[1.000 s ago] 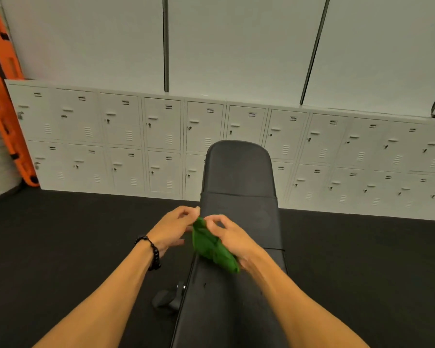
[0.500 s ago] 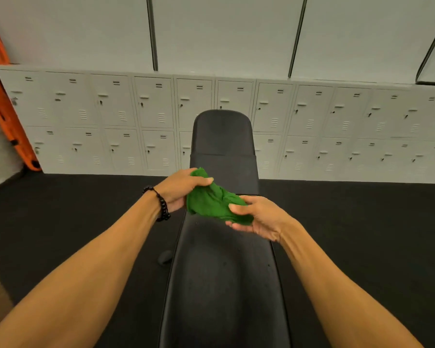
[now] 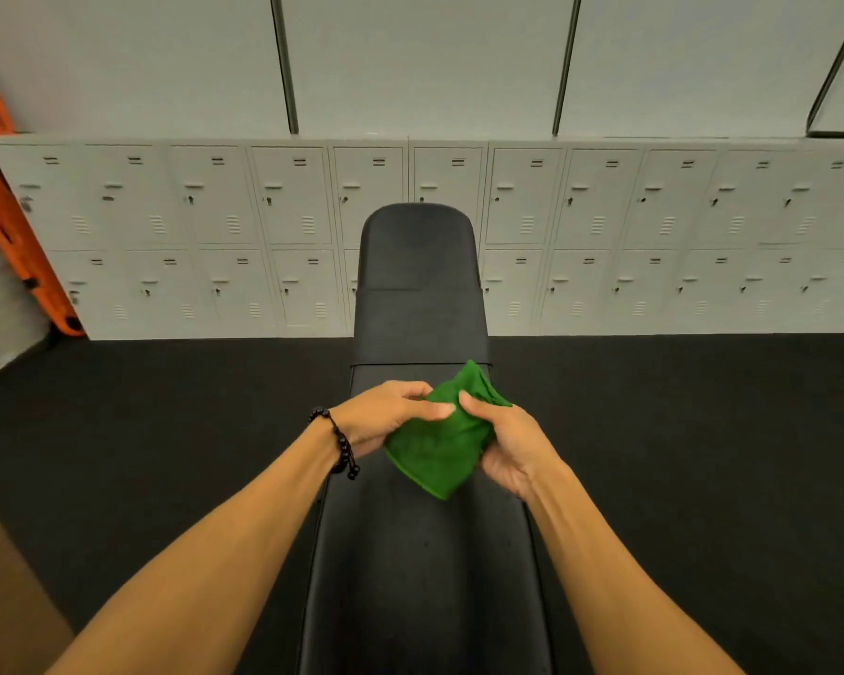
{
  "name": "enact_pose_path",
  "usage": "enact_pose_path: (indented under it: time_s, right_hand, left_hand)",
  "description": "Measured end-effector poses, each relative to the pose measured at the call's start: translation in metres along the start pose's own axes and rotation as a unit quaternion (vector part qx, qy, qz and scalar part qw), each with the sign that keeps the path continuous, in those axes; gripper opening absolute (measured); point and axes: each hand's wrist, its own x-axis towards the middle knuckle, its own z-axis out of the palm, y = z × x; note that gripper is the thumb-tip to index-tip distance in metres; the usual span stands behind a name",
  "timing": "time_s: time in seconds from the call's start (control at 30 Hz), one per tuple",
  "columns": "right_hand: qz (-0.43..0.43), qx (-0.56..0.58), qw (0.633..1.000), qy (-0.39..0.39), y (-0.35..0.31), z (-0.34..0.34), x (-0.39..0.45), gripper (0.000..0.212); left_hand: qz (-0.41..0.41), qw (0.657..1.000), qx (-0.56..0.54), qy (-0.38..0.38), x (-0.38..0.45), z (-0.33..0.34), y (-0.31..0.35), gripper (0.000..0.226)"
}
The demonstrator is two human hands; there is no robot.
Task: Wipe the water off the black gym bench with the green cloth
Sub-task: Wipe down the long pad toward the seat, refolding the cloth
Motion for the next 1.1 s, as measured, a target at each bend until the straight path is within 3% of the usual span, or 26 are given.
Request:
enact_pose_path:
  time_s: [0.07, 0.13, 0.23, 0.3, 0.4, 0.47, 0.57, 0.63, 0.73, 0.8, 0.87, 0.93, 1.0, 1.1]
  right_hand:
    - [-0.001, 0.000, 0.999, 0.051, 0.010, -0.009, 0.008, 0.041]
    - [-0.030, -0.013, 0.989, 0.143, 0.019, -0.019, 0.023, 0.053]
    - [-0.081, -0.185, 0.939, 0.279, 0.033, -0.030, 0.032, 0.060]
    - [-0.084, -0.158, 0.958, 0.222, 0.037, -0.026, 0.032, 0.049]
    - [-0.031, 0.037, 0.993, 0.107, 0.032, -0.019, 0.046, 0.050]
    - [-0.007, 0.076, 0.990, 0.118, 0.025, -0.015, 0.056, 0.041]
    - [-0.073, -0.051, 0.974, 0.207, 0.021, -0.010, 0.079, 0.026]
    - [-0.173, -0.155, 0.934, 0.270, 0.015, -0.009, 0.099, 0.030]
    - [-0.271, -0.359, 0.827, 0.336, 0.005, -0.013, 0.133, 0.045]
    - [-0.257, -0.510, 0.756, 0.321, 0.011, -0.020, 0.150, 0.049]
    - [-0.235, -0.656, 0.651, 0.301, 0.038, -0.029, 0.155, 0.046]
    - [-0.268, -0.716, 0.578, 0.285, 0.063, -0.038, 0.147, 0.044]
    - [-0.288, -0.710, 0.573, 0.291, 0.070, -0.039, 0.149, 0.041]
    - [-0.278, -0.665, 0.610, 0.330, 0.063, -0.012, 0.170, 0.037]
  left_hand:
    - [0.014, 0.999, 0.027, 0.035, 0.010, 0.004, -0.010, 0.010]
    - [0.022, 0.995, 0.049, 0.080, 0.021, 0.006, -0.018, 0.009]
    - [0.057, 0.985, 0.098, 0.134, 0.035, 0.009, -0.025, 0.009]
    - [0.071, 0.984, 0.142, 0.084, 0.042, 0.010, -0.021, 0.015]
    - [0.029, 0.993, 0.110, -0.042, 0.050, 0.014, -0.006, 0.025]
    - [0.038, 0.994, 0.102, -0.009, 0.056, 0.006, 0.002, 0.024]
    - [0.077, 0.968, 0.185, 0.150, 0.070, -0.034, -0.001, 0.012]
    - [0.084, 0.923, 0.281, 0.248, 0.078, -0.068, -0.007, 0.010]
    - [0.048, 0.889, 0.326, 0.318, 0.090, -0.107, -0.018, 0.024]
    - [0.008, 0.889, 0.351, 0.294, 0.101, -0.122, -0.028, 0.043]
    - [-0.024, 0.905, 0.345, 0.246, 0.111, -0.127, -0.041, 0.057]
    - [-0.038, 0.913, 0.339, 0.225, 0.116, -0.123, -0.049, 0.061]
    - [-0.038, 0.908, 0.351, 0.228, 0.118, -0.119, -0.055, 0.059]
    - [-0.042, 0.910, 0.346, 0.226, 0.118, -0.124, -0.053, 0.051]
